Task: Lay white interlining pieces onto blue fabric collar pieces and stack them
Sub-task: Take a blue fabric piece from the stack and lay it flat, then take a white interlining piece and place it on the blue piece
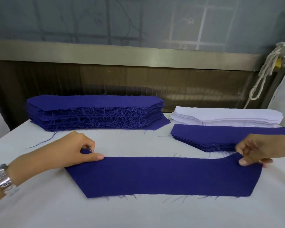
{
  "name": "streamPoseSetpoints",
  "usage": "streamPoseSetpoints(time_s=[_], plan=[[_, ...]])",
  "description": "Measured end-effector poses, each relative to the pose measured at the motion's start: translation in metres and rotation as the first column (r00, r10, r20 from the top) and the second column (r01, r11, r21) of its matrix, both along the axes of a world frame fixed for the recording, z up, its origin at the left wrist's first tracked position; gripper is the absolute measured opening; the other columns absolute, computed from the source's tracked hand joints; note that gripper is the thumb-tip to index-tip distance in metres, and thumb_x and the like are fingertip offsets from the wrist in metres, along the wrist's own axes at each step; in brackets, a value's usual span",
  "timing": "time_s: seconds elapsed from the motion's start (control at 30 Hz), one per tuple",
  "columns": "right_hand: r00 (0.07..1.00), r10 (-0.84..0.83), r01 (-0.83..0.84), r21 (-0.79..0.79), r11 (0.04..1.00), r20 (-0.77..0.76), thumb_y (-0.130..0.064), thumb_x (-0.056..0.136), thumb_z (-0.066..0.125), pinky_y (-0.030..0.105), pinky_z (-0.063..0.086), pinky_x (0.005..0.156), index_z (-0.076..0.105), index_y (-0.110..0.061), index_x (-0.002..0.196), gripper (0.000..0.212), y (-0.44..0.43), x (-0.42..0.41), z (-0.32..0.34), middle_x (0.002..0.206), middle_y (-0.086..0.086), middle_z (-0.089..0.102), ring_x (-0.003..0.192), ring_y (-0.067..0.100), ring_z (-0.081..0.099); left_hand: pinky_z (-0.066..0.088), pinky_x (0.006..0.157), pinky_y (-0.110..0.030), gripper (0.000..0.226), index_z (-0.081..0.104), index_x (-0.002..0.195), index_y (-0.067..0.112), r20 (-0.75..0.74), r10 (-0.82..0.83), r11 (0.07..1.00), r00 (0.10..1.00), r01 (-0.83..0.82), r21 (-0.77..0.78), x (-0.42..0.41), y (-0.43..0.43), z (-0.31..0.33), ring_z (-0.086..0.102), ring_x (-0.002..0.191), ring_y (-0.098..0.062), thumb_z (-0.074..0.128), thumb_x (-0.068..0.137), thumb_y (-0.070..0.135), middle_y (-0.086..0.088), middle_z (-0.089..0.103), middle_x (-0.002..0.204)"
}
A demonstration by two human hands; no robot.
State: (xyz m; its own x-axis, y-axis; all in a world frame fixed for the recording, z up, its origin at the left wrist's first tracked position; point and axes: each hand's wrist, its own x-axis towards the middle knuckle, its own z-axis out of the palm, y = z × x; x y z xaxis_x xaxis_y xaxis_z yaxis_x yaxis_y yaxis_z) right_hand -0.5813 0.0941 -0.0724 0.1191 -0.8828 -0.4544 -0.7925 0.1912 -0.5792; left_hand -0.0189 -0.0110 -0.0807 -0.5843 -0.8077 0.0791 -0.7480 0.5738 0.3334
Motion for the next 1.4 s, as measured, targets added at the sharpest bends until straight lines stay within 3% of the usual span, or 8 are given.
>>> streamPoseSetpoints(time_s=[0.17, 0.53, 0.67, 0.77, 0.87, 1.07, 1.23, 1.4], plan=[[0.998, -0.030, 0.032, 0.038, 0.999, -0.050, -0.049, 0.077, 0.086, 0.018, 0.032, 0.044, 0.060, -0.020, 0.071, 0.039, 0.004, 0.005, 0.002, 0.065, 0.010, 0.058, 0.051, 0.013, 0.051, 0.037, 0.054, -0.016, 0.047, 0.061, 0.068, 0.029, 0.045, 0.018, 1.000, 0.999, -0.018, -0.006, 0.008, -0.002, 0.003, 0.051, 0.056, -0.002, 0.055, 0.066, 0.075, 0.016, 0.059, 0.060], [0.989, -0.063, 0.073, 0.070, 0.995, -0.137, -0.059, 0.066, 0.087, 0.018, 0.036, 0.045, 0.070, -0.022, 0.075, 0.042, 0.015, 0.026, 0.021, 0.068, 0.009, 0.067, 0.053, 0.010, 0.052, 0.046, 0.059, -0.023, 0.049, 0.066, 0.069, 0.028, 0.006, 0.053, 0.997, 0.999, -0.053, 0.062, 0.017, -0.011, 0.005, 0.054, 0.060, -0.004, 0.063, 0.056, 0.075, 0.011, 0.066, 0.066], [0.967, -0.072, 0.085, 0.046, 0.995, -0.245, -0.047, 0.075, 0.082, 0.019, 0.037, 0.046, 0.069, -0.015, 0.084, 0.037, 0.020, 0.043, 0.029, 0.070, 0.007, 0.071, 0.055, 0.010, 0.057, 0.049, 0.062, -0.030, 0.045, 0.065, 0.069, 0.032, 0.089, 0.084, 0.996, 0.992, -0.080, -0.040, 0.016, -0.008, 0.018, 0.057, 0.065, 0.000, 0.065, 0.051, 0.073, 0.022, 0.064, 0.069], [0.920, -0.062, 0.078, 0.025, 0.997, -0.386, -0.036, 0.085, 0.078, 0.017, 0.038, 0.045, 0.067, -0.014, 0.088, 0.026, 0.023, 0.055, 0.035, 0.068, 0.003, 0.072, 0.056, 0.008, 0.060, 0.053, 0.062, -0.037, 0.047, 0.063, 0.068, 0.034, 0.011, 0.046, 0.988, 0.999, -0.044, -0.147, 0.004, 0.002, 0.029, 0.057, 0.064, -0.006, 0.060, 0.052, 0.078, 0.026, 0.063, 0.076], [0.866, -0.032, 0.063, 0.045, 0.997, -0.499, -0.034, 0.088, 0.076, 0.015, 0.041, 0.046, 0.065, -0.015, 0.089, 0.022, 0.024, 0.064, 0.043, 0.070, -0.001, 0.073, 0.061, 0.006, 0.065, 0.052, 0.059, -0.032, 0.044, 0.060, 0.071, 0.039, 0.003, -0.038, 0.975, 0.999, 0.038, -0.219, -0.024, 0.014, 0.038, 0.058, 0.068, -0.005, 0.052, 0.058, 0.080, 0.030, 0.061, 0.085], [0.856, -0.194, 0.130, -0.163, 0.978, -0.479, -0.013, 0.096, 0.063, 0.018, 0.045, 0.047, 0.070, -0.009, 0.086, 0.012, 0.014, 0.040, 0.065, 0.071, 0.007, 0.075, 0.058, 0.012, 0.065, 0.052, 0.063, -0.028, 0.028, 0.063, 0.080, 0.036, -0.021, -0.141, 0.969, 0.990, 0.133, -0.209, -0.095, 0.008, 0.052, 0.059, 0.069, -0.007, 0.059, 0.075, 0.063, 0.013, 0.064, 0.075], [0.785, -0.490, 0.305, -0.452, 0.838, -0.380, -0.009, 0.098, 0.061, 0.023, 0.045, 0.046, 0.071, -0.007, 0.084, 0.017, -0.008, -0.007, 0.066, 0.063, 0.007, 0.072, 0.055, 0.016, 0.063, 0.053, 0.068, -0.023, 0.012, 0.067, 0.095, 0.029, -0.073, -0.215, 0.940, 0.974, 0.186, -0.288, -0.165, -0.015, 0.049, 0.062, 0.078, -0.004, 0.065, 0.091, 0.041, 0.013, 0.066, 0.089], [0.702, -0.712, 0.513, -0.667, 0.539, -0.035, -0.007, 0.097, 0.062, 0.023, 0.042, 0.059, 0.074, 0.006, 0.092, 0.018, -0.022, -0.056, 0.050, 0.088, 0.020, 0.073, 0.074, 0.029, 0.059, 0.054, 0.084, -0.036, 0.018, 0.068, 0.111, 0.020, -0.171, -0.227, 0.914, 0.959, 0.148, -0.379, -0.236, -0.037, 0.035, 0.060, 0.092, -0.011, 0.056, 0.101, 0.028, 0.005, 0.062, 0.106]])
